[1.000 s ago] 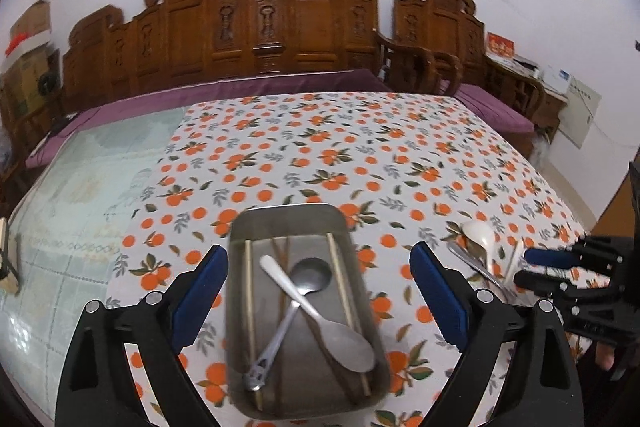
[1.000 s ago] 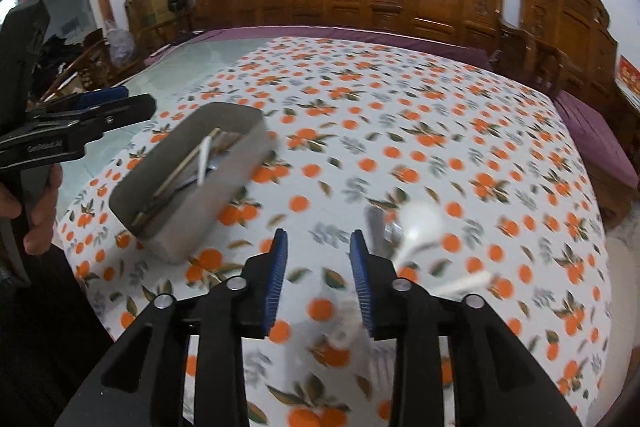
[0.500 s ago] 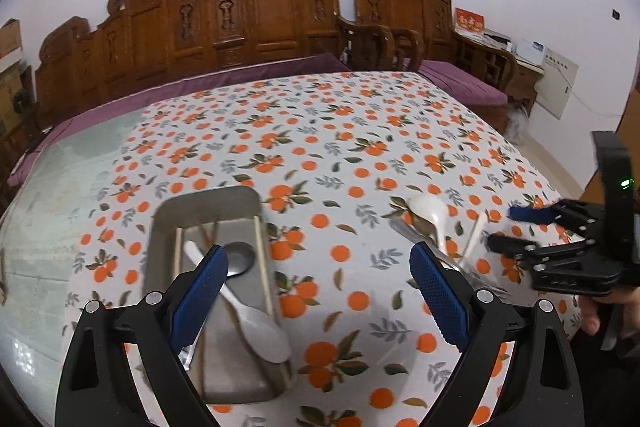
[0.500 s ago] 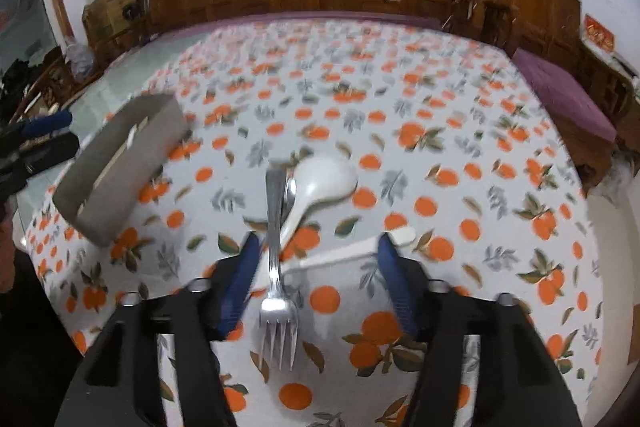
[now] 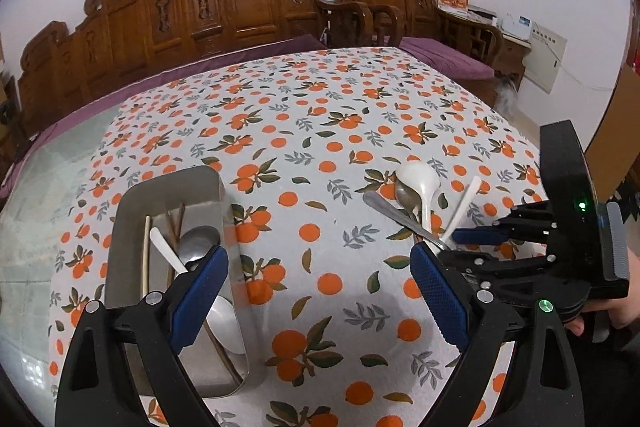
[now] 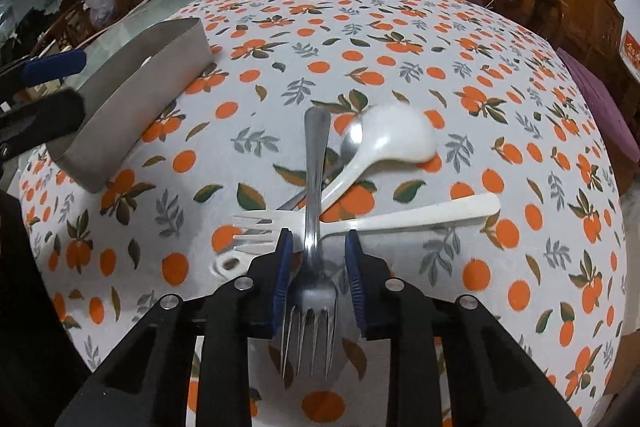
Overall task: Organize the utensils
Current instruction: 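Move the right tool back to the pile and grasp a metal fork, then lift the metal fork with the right tool while the left tool reaches toward the white plastic fork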
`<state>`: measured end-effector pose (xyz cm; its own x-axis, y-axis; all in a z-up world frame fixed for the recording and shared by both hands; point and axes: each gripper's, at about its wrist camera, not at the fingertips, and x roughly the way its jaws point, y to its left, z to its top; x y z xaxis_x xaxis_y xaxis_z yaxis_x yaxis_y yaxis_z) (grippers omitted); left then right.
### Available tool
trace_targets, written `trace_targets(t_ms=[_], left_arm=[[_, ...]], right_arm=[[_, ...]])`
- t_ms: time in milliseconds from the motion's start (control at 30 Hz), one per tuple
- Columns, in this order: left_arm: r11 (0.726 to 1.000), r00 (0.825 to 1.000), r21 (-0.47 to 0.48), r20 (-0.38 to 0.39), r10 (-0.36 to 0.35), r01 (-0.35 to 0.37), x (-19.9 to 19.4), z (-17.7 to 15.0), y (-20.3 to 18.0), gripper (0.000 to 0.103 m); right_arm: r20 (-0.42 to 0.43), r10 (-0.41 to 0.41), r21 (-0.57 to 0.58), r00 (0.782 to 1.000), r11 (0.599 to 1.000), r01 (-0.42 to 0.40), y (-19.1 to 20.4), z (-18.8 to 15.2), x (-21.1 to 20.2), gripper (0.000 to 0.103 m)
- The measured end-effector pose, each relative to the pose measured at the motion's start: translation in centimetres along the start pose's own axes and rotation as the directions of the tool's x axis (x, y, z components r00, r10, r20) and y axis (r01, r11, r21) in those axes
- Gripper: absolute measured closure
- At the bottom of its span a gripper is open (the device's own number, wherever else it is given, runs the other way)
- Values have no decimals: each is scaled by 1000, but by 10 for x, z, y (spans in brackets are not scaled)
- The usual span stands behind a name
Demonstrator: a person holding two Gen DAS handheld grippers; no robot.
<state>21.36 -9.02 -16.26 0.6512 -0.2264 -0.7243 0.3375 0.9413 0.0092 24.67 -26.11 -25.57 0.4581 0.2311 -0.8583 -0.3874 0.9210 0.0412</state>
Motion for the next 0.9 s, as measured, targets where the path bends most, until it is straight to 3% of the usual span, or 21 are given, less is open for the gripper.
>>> trace_targets(t_ms=[200,367,600,900], left_arm=[[1000,1000,5,-4,7,-6,3,0,-2,15],[1000,1000,8,-6,11,-11,4,-1,-4,15],[1000,1000,17,-8,15,-15,5,-2,-7,15],[999,1000,43,-17,5,-5,9,-4,-13,15]], right_arm=[[-2,-1,34,1000,999,1,-4,7,5,74],[-9,30,25,1000,999,-30,0,7,6,94],[-5,30,15,1000,999,-30,2,5,4,95],[110,-8,111,994,994,-4,-31,4,-25,95]])
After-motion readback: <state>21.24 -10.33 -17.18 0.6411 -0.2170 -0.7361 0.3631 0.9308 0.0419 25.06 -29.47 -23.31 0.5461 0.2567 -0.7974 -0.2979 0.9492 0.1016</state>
